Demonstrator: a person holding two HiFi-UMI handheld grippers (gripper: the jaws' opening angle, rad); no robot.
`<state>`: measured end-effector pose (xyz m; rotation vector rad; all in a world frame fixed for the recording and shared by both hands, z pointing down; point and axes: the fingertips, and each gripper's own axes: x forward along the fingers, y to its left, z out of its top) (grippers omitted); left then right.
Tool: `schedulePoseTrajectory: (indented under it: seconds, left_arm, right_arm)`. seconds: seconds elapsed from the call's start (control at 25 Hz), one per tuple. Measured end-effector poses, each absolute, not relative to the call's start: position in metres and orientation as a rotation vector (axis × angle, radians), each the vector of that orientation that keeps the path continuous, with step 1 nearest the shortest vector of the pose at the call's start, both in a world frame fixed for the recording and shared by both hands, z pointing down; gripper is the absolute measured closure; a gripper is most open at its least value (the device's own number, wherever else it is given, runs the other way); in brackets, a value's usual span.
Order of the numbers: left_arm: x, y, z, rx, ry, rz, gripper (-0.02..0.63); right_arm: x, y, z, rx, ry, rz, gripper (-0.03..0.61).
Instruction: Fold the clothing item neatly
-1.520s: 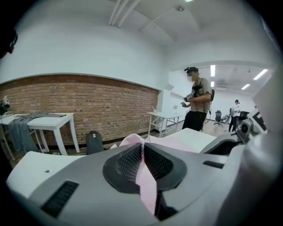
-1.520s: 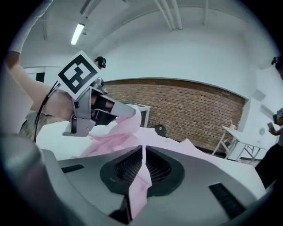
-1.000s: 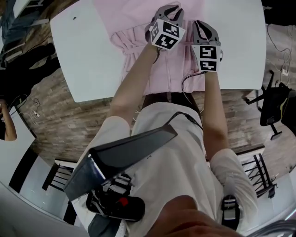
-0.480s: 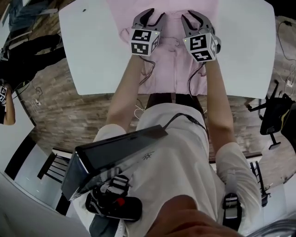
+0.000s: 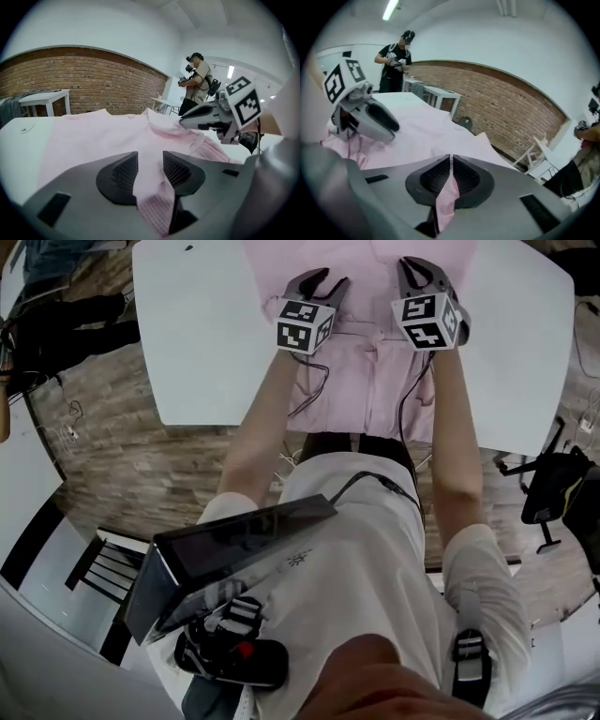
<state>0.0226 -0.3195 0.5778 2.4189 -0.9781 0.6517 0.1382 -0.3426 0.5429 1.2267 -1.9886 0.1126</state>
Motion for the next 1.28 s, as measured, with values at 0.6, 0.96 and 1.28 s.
schedulePoseTrajectory:
  seconds: [0.6,0.96,1.28]
  left_arm:
    - [-0.044,-0.348,0.553,2.432,-1.118,0.601,0.453]
    - [-0.050,-0.350,0.567,2.486,-0.965,0.657,0.453]
    - [-0.046,-0.385,0.526,2.520,-1.012,0.561,0.532]
  right_arm:
    - [0.163,-0.315,0.574,1.130,-1.931,0.173,0.502]
    - [0.150,-0.327,0.568,1.184,-1.894,0.166,0.503]
    - [0.170,-0.339,0.556,1.280,-1.996,0.245,0.503]
